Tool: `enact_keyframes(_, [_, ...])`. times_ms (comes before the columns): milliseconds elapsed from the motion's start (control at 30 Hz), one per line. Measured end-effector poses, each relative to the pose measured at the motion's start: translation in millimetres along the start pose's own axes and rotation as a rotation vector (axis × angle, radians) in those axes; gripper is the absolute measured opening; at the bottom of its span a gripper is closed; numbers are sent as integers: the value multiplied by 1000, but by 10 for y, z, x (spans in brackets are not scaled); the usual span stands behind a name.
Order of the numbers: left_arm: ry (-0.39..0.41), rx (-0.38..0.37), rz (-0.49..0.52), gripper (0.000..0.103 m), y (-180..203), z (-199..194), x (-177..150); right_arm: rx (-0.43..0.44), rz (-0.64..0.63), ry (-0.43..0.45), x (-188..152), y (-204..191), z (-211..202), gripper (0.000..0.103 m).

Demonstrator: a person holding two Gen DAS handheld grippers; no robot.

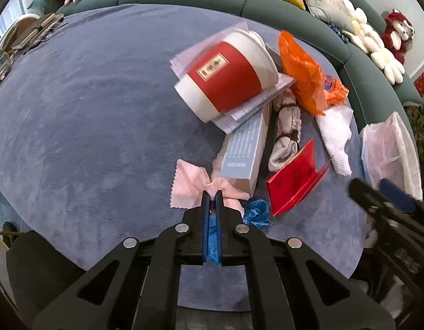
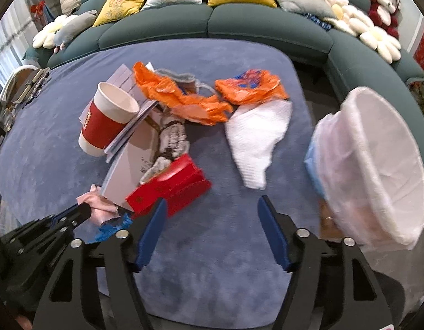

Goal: Collect trash
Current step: 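Grasp the pink cloth with the left gripper while the right gripper grasps the red card box, then carry the pink cloth and red card box over the bin and release both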

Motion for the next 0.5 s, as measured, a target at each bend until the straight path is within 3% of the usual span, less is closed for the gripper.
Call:
enact_keyframes(267, [15,13,-13,4,-124,-110,42,29,44,-49,-22,-203,237,59])
enact_keyframes(500, [20,18,-6,4,-119,-106,80,-13,48,-94,-80,-254,474,56])
Point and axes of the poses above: each gripper's, at about its wrist camera, not at the fingertips, and z roughly the way its jaws point, y to its right, x to its top, the point moved 10 cm from there along z, roughly the way its jaws point, and after that the axes turned 6 degrees about z, right-handed, at the moved point
